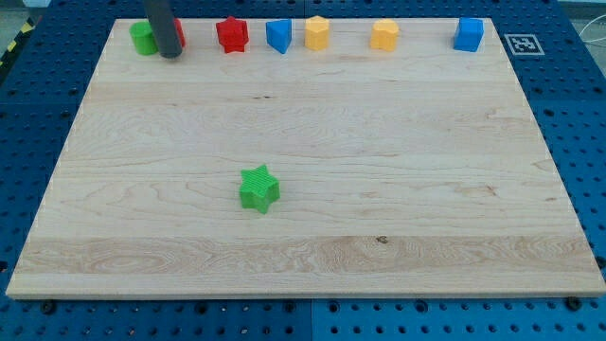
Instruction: Move the green star slightly to the left
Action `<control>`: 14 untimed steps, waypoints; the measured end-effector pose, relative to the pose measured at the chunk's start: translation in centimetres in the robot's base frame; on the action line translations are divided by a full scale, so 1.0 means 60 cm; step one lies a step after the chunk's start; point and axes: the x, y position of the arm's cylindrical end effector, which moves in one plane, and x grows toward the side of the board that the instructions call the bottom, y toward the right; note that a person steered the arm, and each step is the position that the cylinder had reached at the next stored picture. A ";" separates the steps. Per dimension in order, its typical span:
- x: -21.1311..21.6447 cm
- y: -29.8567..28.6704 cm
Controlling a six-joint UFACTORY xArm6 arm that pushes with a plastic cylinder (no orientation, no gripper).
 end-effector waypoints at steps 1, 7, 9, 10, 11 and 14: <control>0.069 0.047; 0.466 0.277; 0.383 0.257; 0.383 0.240; 0.385 0.240; 0.394 0.252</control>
